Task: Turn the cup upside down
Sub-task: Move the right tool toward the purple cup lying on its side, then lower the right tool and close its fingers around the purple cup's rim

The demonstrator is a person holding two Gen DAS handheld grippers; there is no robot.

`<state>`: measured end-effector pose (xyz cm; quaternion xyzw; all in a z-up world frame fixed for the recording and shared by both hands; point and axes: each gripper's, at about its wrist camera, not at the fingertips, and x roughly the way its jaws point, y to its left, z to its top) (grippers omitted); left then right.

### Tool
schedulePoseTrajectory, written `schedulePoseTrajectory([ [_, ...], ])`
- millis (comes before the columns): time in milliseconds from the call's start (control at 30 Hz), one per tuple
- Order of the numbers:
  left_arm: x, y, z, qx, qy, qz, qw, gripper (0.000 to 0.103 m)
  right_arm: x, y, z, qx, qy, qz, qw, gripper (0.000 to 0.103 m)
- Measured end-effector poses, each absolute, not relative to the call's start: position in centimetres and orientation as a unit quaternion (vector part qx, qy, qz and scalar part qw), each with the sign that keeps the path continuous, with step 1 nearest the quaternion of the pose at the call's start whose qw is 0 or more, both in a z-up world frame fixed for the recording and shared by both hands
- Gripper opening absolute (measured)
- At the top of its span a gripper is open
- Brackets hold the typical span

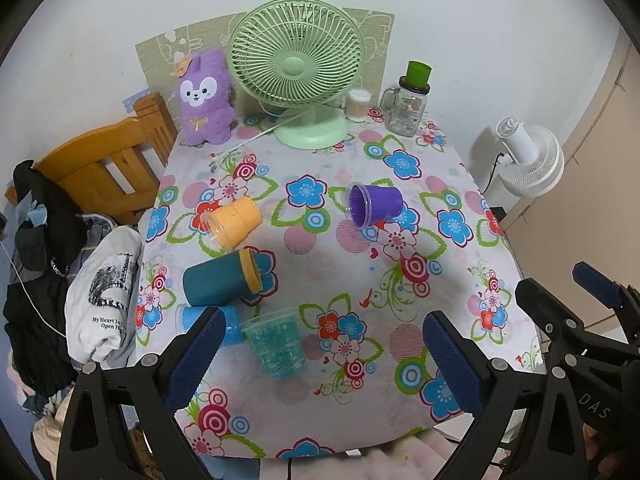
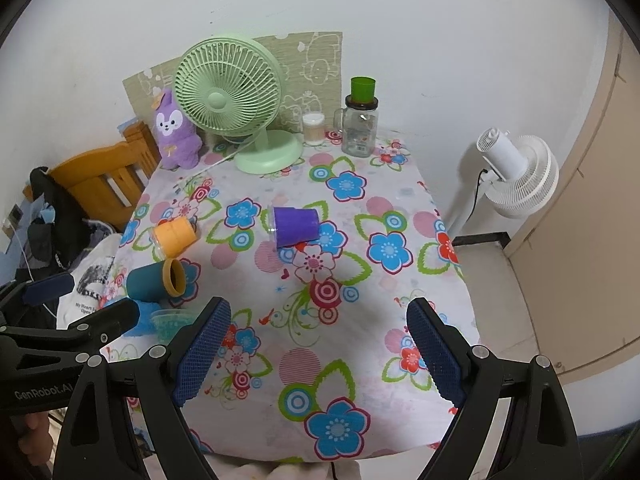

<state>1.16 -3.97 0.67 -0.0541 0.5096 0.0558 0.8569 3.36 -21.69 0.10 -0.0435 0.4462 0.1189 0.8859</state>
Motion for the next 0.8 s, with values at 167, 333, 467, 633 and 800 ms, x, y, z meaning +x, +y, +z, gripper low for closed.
schedulePoseTrajectory([
  [167,1.3,-4.4,0.8,-0.047,0.508,0.056,0.858,0.100,3.4,-22.1,0.1,-0.037,0.445,0.117,0.887,0.091],
  [333,1.3,-4.4,0.9,-0.047,0.508,0.056,0.858,0.100,3.6,-22.2,0.2,-0.037,0.443,0.118,0.888,0.091],
  [467,1.2,-4.4,0.8,-0.047,0.509,0.056,0.858,0.100,3.8,-22.3,0.1,-0.038,0.443,0.119,0.888,0.091],
  [633,2.3,-4.5,0.3,-0.046,0.519,0.055,0.852,0.100,4.3,-22.4,-0.2,-0.042,0.448,0.120,0.885,0.091],
  [800,3.8,-4.7,-0.6,-0.044,0.538,0.050,0.840,0.100,5.8,-22.6,-0.6,-0.046,0.463,0.116,0.878,0.091],
])
